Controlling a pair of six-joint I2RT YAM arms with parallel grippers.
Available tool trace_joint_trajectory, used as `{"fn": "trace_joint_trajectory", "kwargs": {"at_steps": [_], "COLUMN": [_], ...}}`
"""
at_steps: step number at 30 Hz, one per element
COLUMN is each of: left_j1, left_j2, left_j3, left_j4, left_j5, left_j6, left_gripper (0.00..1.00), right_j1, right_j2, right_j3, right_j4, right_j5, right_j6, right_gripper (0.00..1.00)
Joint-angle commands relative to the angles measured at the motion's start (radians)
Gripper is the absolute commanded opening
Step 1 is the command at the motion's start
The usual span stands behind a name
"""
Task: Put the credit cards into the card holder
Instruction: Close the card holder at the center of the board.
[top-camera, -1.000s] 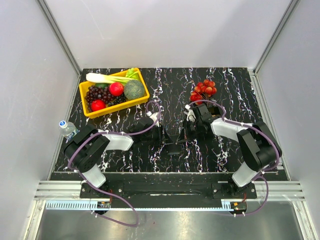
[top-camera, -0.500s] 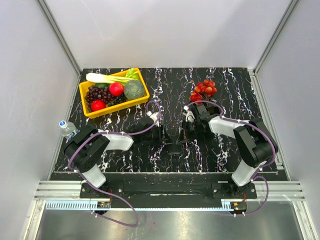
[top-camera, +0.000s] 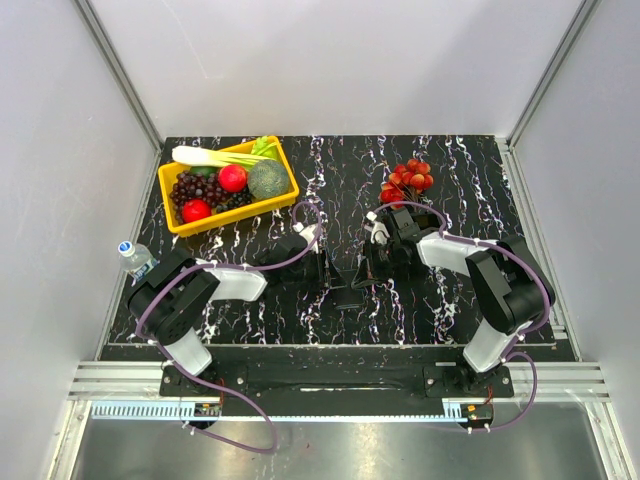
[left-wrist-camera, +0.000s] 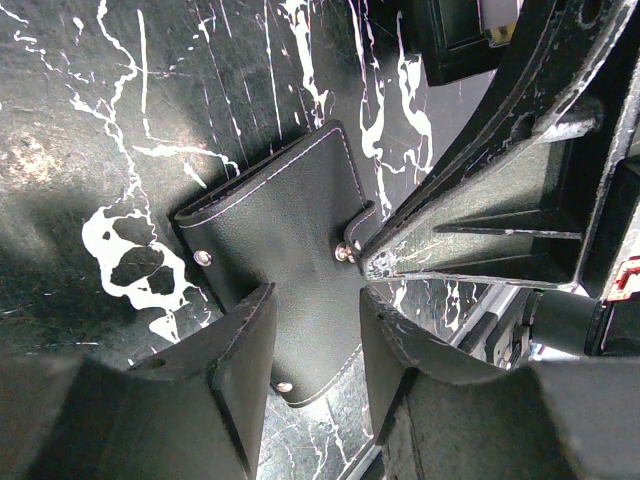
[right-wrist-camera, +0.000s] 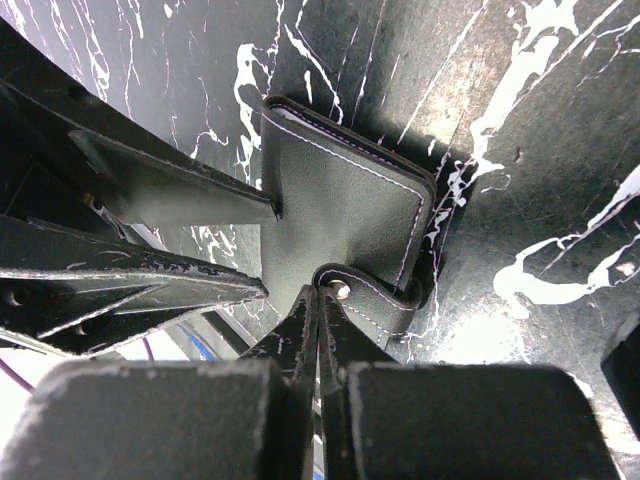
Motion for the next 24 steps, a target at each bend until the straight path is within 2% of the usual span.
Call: {"fn": "trace_joint_trajectory", "kwargs": {"at_steps": [1,13,24], "left_j1": [0.000,-0.002,-0.002], "left_j2": [-0.003,0.003,0.006], "left_j3": [0.027,0.025,0.024], "left_j4": [0.014,0.025,0.028], "left_j5": [-0.021,-0.013,-0.008], "left_j6": [0.017,0.012,0.010], "left_gripper": [0.43,0.42,0.42], "right_j1": [-0.004,-0.004,-0.004], "right_j2": [0.018,0.041,0.062], "right_j3": [0.026,0.013,0.010], "right_j4": [0.028,0.031,-0.033], "right_j5": [-0.025,0.034,0.175], "right_j6": [0.010,0.018,-0.001], "right_gripper": [0.00,0.00,0.00]}}
